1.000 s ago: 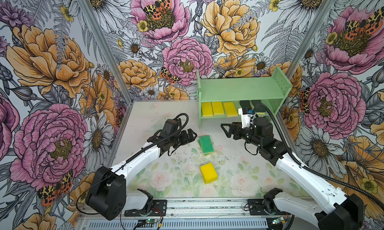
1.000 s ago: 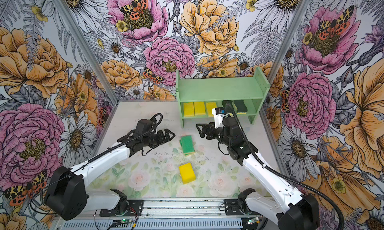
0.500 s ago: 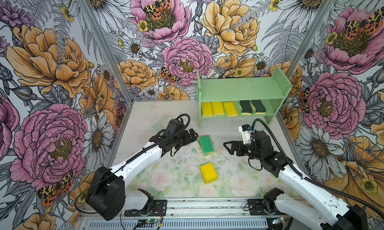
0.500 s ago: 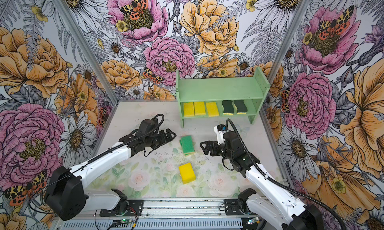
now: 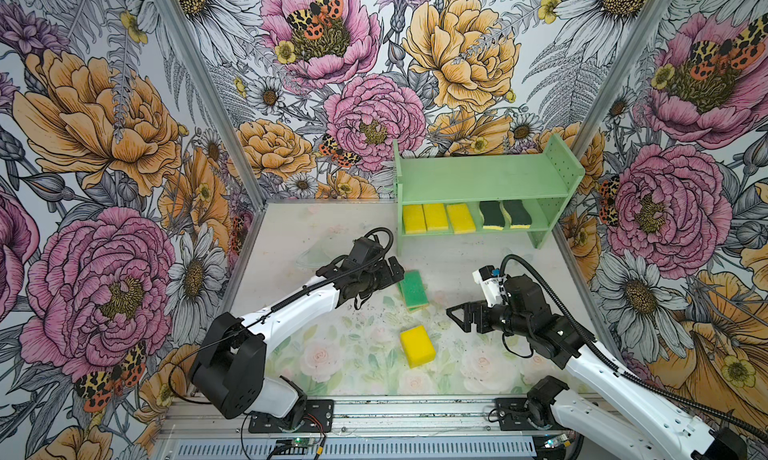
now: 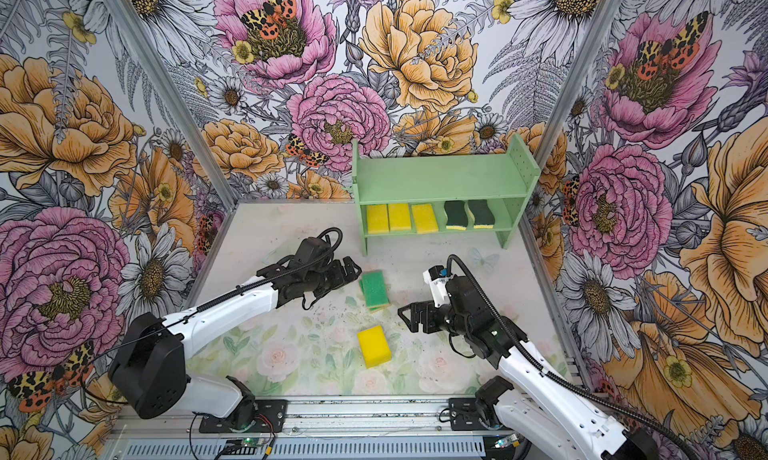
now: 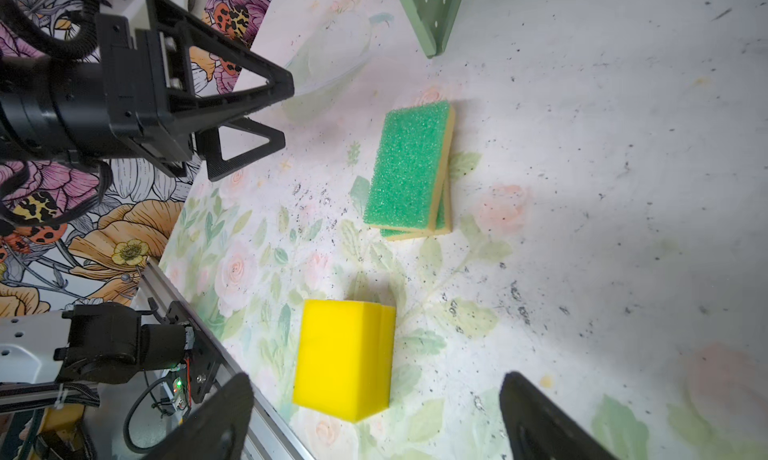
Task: Place and organize the cleaning sponges onto the shelf
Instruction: 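Withdraw the right gripper from the shelf toward the green sponge stack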
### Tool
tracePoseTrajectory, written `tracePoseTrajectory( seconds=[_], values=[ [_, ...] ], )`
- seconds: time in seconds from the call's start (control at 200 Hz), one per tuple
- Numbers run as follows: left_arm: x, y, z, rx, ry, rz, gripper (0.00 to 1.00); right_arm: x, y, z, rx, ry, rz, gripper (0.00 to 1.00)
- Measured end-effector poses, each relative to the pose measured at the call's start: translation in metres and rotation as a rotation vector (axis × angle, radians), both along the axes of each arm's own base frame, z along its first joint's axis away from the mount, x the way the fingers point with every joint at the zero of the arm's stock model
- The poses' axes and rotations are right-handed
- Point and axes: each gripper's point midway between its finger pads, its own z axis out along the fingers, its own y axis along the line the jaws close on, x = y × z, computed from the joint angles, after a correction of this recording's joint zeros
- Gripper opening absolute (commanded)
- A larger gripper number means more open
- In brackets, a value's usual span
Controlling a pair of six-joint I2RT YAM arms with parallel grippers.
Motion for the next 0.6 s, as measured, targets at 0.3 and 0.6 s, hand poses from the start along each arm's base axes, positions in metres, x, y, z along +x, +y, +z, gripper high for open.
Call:
tracePoseTrajectory(
  seconds=[0.3,0.6],
  values=[
    [0.012,-0.009,-0.007,0.014,0.016,-0.003,0.99,-0.005,-0.006,-0.006,-0.067,0.049,0.012,0.96],
    [0.012,0.010,-0.008,0.034,-0.005,0.002,0.99,0.018,-0.015,-0.004,-0.163,0.029,-0.060,0.98]
  ],
)
